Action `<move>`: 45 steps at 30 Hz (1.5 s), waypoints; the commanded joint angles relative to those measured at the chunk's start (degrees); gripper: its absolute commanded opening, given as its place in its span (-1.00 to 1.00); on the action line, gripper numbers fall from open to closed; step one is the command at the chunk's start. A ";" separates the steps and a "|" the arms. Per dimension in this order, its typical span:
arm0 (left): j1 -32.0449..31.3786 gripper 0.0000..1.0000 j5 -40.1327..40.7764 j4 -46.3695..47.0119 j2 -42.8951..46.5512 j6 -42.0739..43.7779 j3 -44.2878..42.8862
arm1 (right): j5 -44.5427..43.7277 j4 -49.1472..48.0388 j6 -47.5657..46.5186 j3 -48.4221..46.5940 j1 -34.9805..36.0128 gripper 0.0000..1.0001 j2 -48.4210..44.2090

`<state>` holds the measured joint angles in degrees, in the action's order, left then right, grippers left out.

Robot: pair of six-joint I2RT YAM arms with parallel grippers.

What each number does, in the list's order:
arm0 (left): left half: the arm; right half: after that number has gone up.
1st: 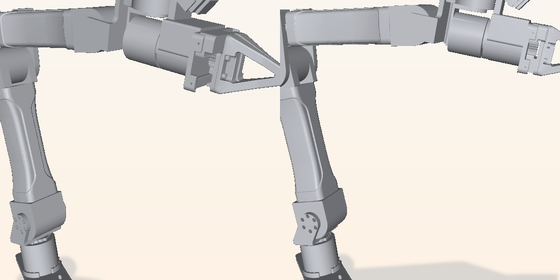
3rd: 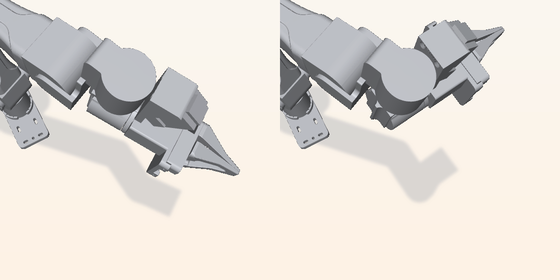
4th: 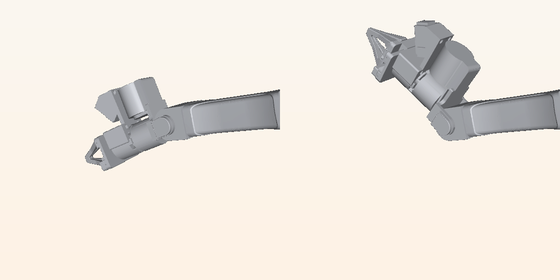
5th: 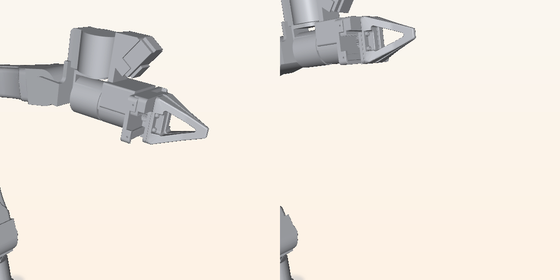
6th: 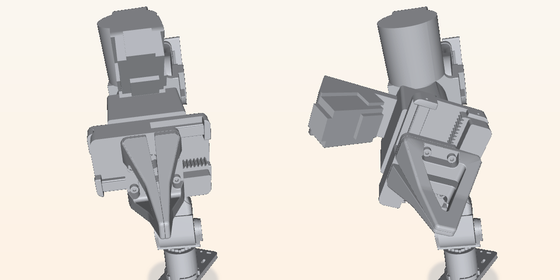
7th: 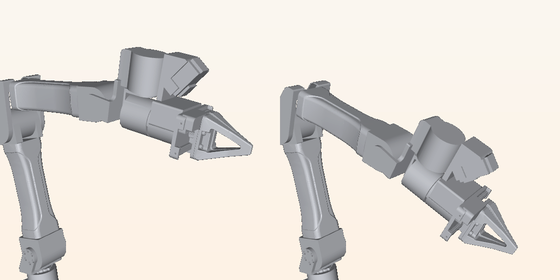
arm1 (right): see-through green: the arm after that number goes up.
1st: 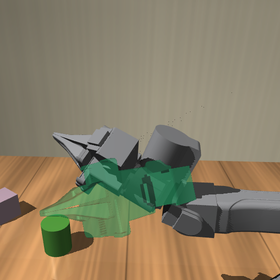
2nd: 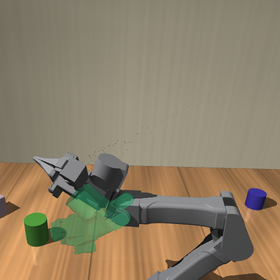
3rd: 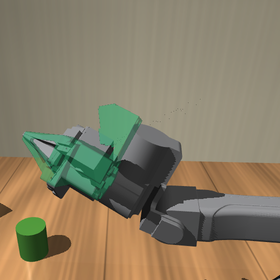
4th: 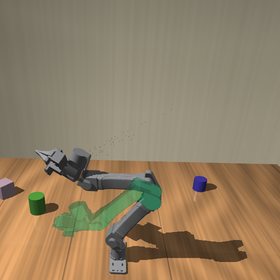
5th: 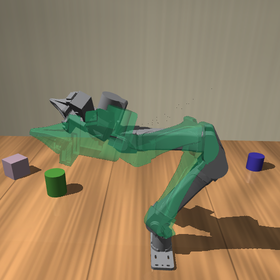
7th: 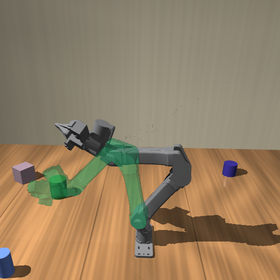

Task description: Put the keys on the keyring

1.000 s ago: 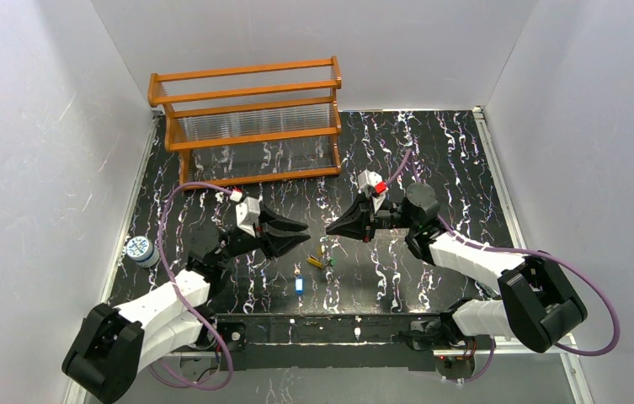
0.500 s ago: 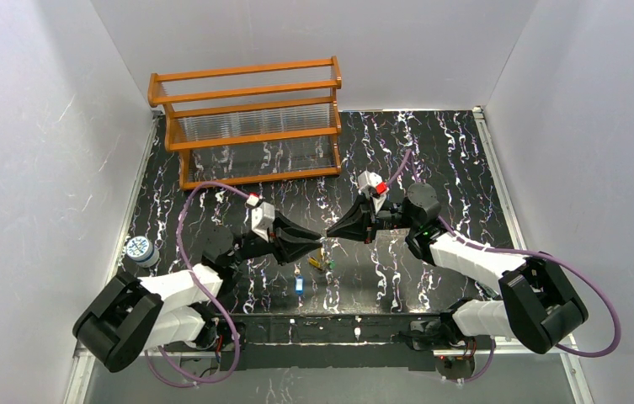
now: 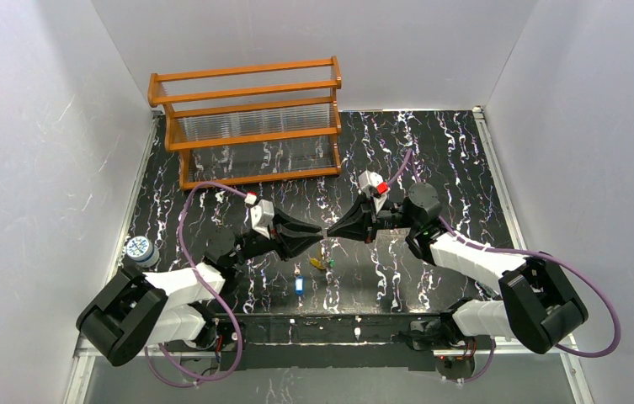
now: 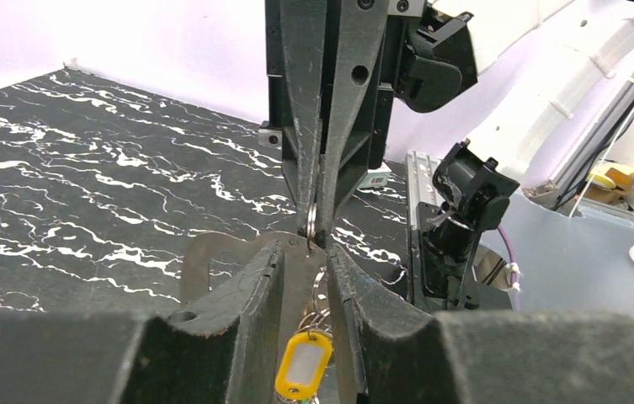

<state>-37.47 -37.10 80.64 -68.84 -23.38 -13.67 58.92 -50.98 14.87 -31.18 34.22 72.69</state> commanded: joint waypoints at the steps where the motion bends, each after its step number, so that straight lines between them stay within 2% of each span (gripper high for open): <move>1: -0.23 -0.52 2.29 2.42 0.79 1.21 -1.38 | 1.15 -3.33 0.59 -1.18 -0.08 -0.97 -1.47; 7: -0.23 -0.78 0.37 2.83 -1.09 0.45 -2.95 | 1.33 -3.34 0.68 -1.34 -0.09 -0.97 -1.30; 11: -0.19 -0.83 -0.16 3.62 -1.38 -0.14 -3.66 | 1.46 -3.31 0.73 -1.34 -0.04 -0.97 -0.90; 14: -0.18 -0.98 -1.34 3.65 -1.83 -0.67 -4.35 | 1.31 -3.34 0.82 -1.34 -0.06 -0.97 -0.80; 19: -0.23 -1.00 -2.92 3.65 -2.32 -2.13 -5.05 | 0.50 -2.78 0.72 -1.49 -0.09 -0.97 -0.94; 21: -0.19 -1.00 -3.08 2.69 -1.64 -1.97 -4.96 | -0.29 -0.91 -0.03 -2.11 -0.07 -0.74 -1.33; 22: -0.23 -1.00 -3.03 1.41 -0.93 -1.45 -5.08 | -0.84 0.48 -0.75 -2.44 -0.04 -0.50 -1.65; 23: -0.18 -1.00 -3.04 -0.83 -0.15 -0.48 -5.34 | -1.36 2.22 -1.64 -2.87 -0.06 -0.16 -2.04; 24: -0.21 -1.00 -3.18 -3.81 0.90 0.72 -5.77 | -2.12 3.98 -2.52 -3.20 -0.08 0.10 -2.59; 25: -0.19 -1.00 -3.39 -7.56 1.96 2.39 -6.60 | -3.10 5.93 -3.51 -3.50 -0.06 0.26 -3.22; 27: -0.23 -1.00 -3.30 -17.54 4.14 6.15 -8.83 | -5.98 8.46 -4.57 -3.55 -0.07 0.46 -4.89; 29: -0.23 -1.00 -3.17 -29.97 6.11 11.05 -12.06 | -8.12 9.98 -5.57 -3.44 -0.03 0.55 -6.32; 33: -0.43 -1.00 0.21 -58.59 8.22 25.00 -21.59 | -10.03 14.13 -8.65 -4.16 -0.10 0.53 -8.16; 37: -1.06 -1.00 4.03 -80.09 6.81 35.59 -30.99 | -10.09 17.36 -11.12 -5.22 -0.06 0.26 -8.22; 40: -1.71 -1.00 6.50 -91.25 5.14 41.70 -37.04 | -8.97 18.67 -12.40 -6.09 -0.09 0.06 -7.72; 43: -2.58 -1.00 8.36 -98.26 3.39 45.60 -41.70 | -7.60 19.07 -12.58 -7.13 -0.07 -0.19 -6.64; 45: -3.21 -1.00 9.34 -101.01 2.46 47.01 -43.95 | -6.48 18.97 -12.14 -7.83 -0.04 -0.22 -5.54</move>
<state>-39.48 -30.63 -5.76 -65.34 15.51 -52.56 50.30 -32.45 4.05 -35.24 33.89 65.78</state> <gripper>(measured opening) 0.008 0.408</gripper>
